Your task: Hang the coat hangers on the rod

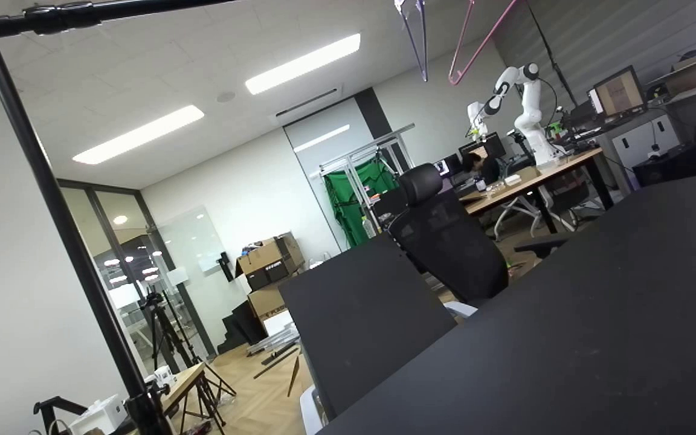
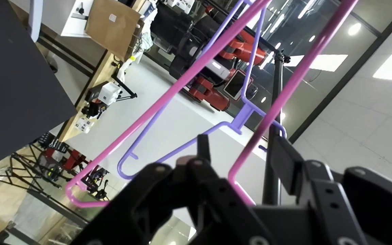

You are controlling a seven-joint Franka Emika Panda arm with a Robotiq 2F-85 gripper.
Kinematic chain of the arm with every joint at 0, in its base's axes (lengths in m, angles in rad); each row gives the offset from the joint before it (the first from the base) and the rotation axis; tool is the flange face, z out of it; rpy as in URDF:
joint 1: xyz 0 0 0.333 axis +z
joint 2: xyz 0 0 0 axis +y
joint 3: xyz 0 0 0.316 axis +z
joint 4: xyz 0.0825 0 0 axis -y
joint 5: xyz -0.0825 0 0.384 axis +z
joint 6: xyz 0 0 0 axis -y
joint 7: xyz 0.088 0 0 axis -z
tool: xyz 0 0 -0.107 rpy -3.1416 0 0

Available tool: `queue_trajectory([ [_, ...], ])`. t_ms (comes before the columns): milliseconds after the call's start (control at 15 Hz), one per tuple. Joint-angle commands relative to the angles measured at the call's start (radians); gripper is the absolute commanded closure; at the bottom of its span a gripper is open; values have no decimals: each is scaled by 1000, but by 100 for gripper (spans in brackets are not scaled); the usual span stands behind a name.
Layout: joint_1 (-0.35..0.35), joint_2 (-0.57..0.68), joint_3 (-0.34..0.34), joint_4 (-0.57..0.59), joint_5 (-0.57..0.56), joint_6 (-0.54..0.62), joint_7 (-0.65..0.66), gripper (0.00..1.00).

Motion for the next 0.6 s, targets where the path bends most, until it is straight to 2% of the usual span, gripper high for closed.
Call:
queue_trajectory([
  [0, -41, -45, -33, 32, -26, -10, -2, 19],
  [133, -75, -78, -48, 18, -27, -30, -21, 5],
  [200, -52, -47, -30, 13, -4, -8, -19, 1],
  [267, -65, -56, -34, 13, -3, -13, -20, 16],
  [400, -67, -54, -33, 10, -3, -14, -22, 3],
  [533, -54, -44, -33, 9, -3, -13, -27, 1],
])
